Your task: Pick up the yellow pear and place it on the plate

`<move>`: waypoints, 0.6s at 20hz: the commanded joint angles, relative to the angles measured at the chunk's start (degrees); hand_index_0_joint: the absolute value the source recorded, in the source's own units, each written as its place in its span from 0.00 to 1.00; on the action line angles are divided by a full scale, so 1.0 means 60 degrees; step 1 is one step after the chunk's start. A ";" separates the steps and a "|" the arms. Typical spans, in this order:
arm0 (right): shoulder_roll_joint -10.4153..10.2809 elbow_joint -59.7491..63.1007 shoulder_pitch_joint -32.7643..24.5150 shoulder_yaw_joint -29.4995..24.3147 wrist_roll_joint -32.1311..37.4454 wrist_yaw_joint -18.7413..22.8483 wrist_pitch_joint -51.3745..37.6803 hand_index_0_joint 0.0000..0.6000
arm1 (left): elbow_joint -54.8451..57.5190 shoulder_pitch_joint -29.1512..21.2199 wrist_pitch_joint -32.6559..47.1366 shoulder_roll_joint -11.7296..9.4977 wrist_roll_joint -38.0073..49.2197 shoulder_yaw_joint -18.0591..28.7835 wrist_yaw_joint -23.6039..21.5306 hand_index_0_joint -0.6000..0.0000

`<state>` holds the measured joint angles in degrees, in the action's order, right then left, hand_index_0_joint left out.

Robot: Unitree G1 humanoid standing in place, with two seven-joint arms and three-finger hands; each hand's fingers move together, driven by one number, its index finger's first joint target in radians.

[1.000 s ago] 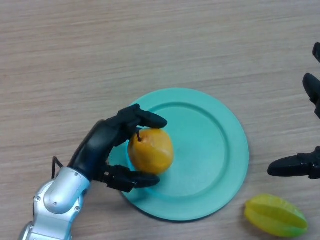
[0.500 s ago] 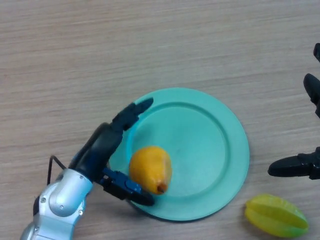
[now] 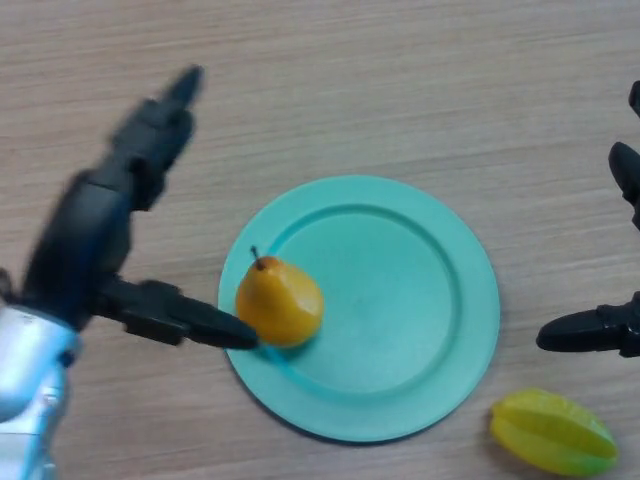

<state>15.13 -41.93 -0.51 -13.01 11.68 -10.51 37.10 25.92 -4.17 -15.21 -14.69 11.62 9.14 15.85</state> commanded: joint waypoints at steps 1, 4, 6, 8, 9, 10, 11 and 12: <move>0.0357 -0.0409 -0.0257 -0.0430 0.0148 0.0053 -0.0944 0.00 | 0.0885 -0.0200 0.0407 -0.0670 0.1333 0.1082 -0.0004 1.00; 0.0366 -0.0374 -0.0299 -0.0477 0.0158 -0.0059 -0.0920 0.00 | 0.0444 -0.0218 0.0712 -0.1210 0.1719 0.2066 0.0304 1.00; 0.0368 -0.0301 -0.0358 -0.0474 0.0212 -0.0026 -0.0976 0.00 | 0.0295 -0.0348 0.0726 -0.1319 0.2329 0.2280 0.0025 1.00; 0.0426 -0.0204 -0.0415 -0.0428 0.0115 -0.0015 -0.1086 0.00 | 0.0284 -0.0260 0.0759 -0.1320 0.2369 0.2070 -0.0079 1.00; 0.0429 -0.0182 -0.0405 -0.0443 0.0105 -0.0039 -0.1109 0.00 | 0.0264 -0.0208 0.0779 -0.1279 0.2266 0.1988 -0.0060 1.00; 0.0417 -0.0188 -0.0345 -0.0464 0.0090 -0.0096 -0.1153 0.00 | 0.0243 -0.0177 0.0753 -0.1233 0.2111 0.1906 -0.0030 1.00; 0.0424 -0.0200 -0.0356 -0.0482 0.0089 -0.0110 -0.1153 0.00 | 0.0255 -0.0188 0.0684 -0.1232 0.2076 0.1898 -0.0024 1.00; 0.0437 -0.0186 -0.0387 -0.0495 0.0076 -0.0114 -0.1156 0.00 | 0.0307 -0.0189 0.0552 -0.1217 0.2075 0.1897 -0.0016 1.00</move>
<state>15.35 -40.10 -1.35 -12.55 11.66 -11.04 37.10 25.16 -3.89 -18.34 -19.51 24.14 16.67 15.75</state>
